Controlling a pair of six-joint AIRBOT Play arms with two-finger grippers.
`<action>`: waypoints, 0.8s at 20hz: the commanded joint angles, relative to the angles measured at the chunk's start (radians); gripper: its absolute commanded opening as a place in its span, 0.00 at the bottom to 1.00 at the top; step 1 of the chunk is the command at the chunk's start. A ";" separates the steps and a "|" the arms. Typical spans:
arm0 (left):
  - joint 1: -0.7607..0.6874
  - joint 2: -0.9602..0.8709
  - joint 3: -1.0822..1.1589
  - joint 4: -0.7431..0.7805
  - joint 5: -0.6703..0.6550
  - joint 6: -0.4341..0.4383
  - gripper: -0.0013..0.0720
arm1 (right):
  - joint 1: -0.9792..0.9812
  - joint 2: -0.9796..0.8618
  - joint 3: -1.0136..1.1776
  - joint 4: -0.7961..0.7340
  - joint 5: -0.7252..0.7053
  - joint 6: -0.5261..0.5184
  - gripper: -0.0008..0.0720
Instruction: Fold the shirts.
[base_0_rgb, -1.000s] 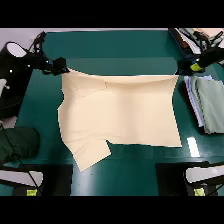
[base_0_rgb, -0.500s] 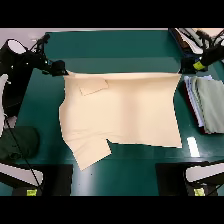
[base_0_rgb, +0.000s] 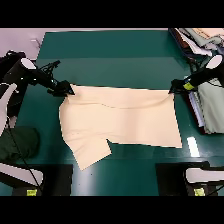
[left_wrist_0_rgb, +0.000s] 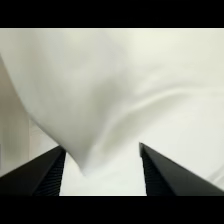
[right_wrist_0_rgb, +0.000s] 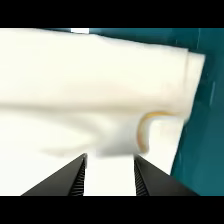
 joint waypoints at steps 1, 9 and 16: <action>0.008 0.035 -0.028 0.016 -0.060 -0.042 0.75 | 0.014 0.041 -0.035 0.003 0.017 0.011 0.50; 0.007 0.536 -0.547 0.164 -0.048 -0.141 0.75 | 0.014 0.301 -0.036 0.004 0.087 0.011 0.50; 0.006 0.779 -1.016 0.079 0.023 -0.217 0.75 | 0.014 0.349 -0.036 0.004 0.072 0.011 0.50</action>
